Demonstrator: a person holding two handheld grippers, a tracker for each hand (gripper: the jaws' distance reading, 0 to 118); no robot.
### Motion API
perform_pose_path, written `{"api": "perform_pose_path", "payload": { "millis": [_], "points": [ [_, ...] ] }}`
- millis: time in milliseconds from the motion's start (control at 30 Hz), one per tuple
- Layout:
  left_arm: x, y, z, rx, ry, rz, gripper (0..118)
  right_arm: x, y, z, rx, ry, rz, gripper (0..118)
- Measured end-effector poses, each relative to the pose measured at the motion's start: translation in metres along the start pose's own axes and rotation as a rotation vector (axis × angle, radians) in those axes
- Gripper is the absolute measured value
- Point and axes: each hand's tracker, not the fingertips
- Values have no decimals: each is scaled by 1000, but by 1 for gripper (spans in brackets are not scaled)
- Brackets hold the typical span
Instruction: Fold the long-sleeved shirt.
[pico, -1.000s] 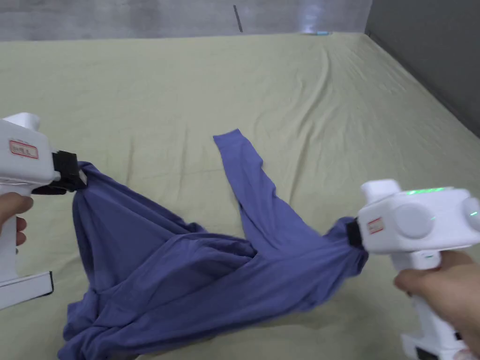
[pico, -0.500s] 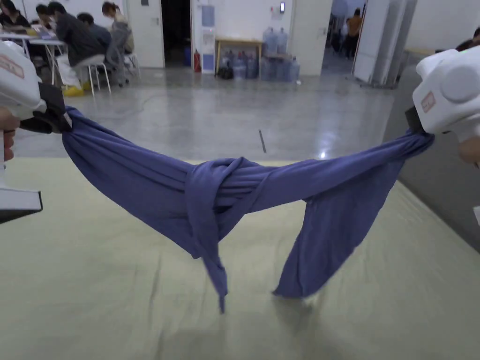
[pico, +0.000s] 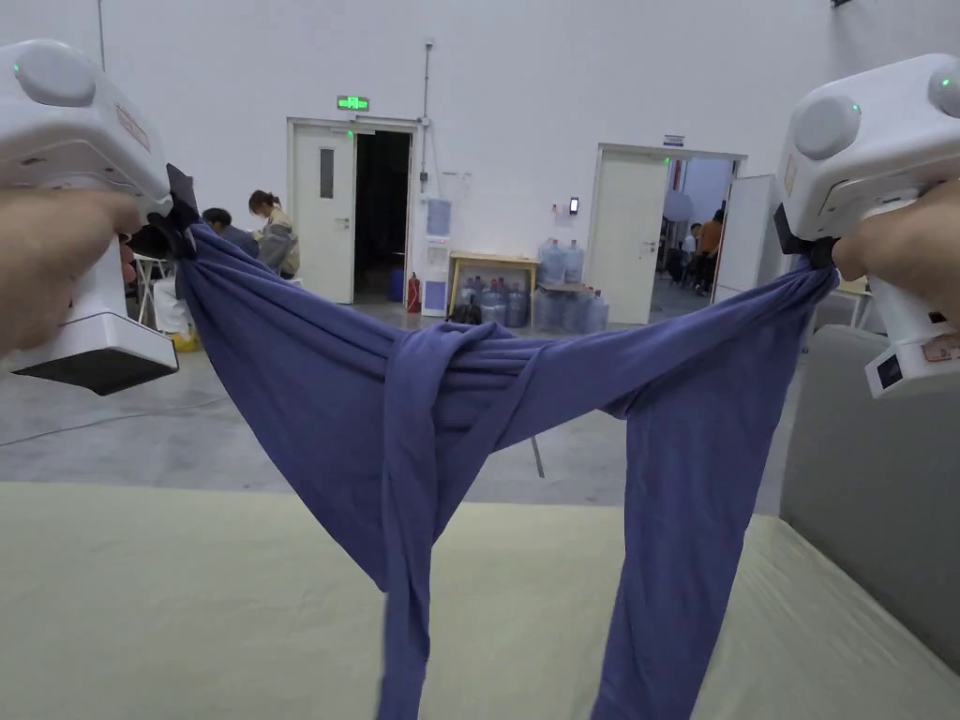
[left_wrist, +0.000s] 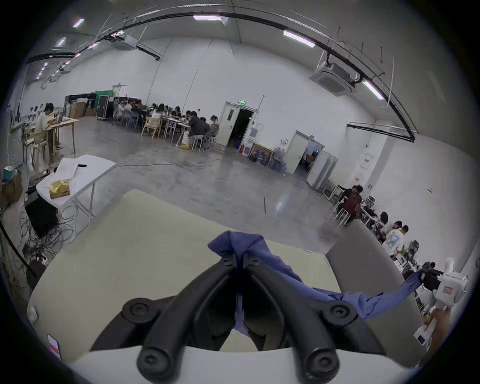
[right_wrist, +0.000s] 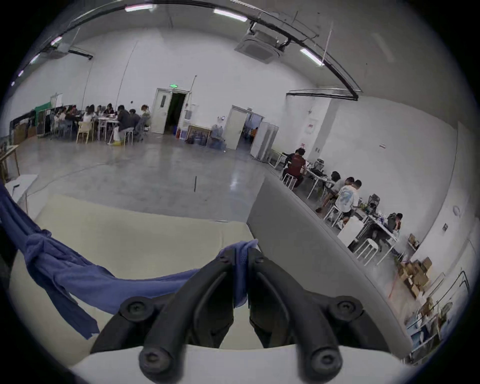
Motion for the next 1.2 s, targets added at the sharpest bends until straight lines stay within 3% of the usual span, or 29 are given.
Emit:
{"api": "perform_pose_path", "payload": {
  "millis": [167,333,467,533,600,667,767,867,1000,1200],
  "points": [
    [0,-20,-33,-31,2,-31,0,-1,-24,-36,-48,40,-30,11],
    [-24,-70,-75,-134,14,-9,0,-12,-90,-82,-157,143,-80,11],
    [-46,-134,-110,-236,57,-34,0,-33,-172,-116,-247,204,-83,11],
    [-58,-181,-129,-341,90,-68,0,-44,-227,-131,-330,252,-128,11],
    [-76,-231,-141,-416,87,-39,0,-54,-284,-142,-410,291,-160,11],
    [-95,-280,-146,-495,85,14,0,-67,-340,-141,-472,311,-136,11],
    [-121,-353,-132,-558,85,67,0,-75,-422,-123,-543,359,-93,11],
    [-141,-414,-106,-667,106,-17,0,-74,-491,-101,-569,362,-34,11],
    [-172,-461,-46,-688,60,11,0,-60,-560,-46,-587,373,-51,10],
    [-203,-495,47,-712,39,-15,0,-38,-613,36,-610,394,-66,10]
  ]
}}
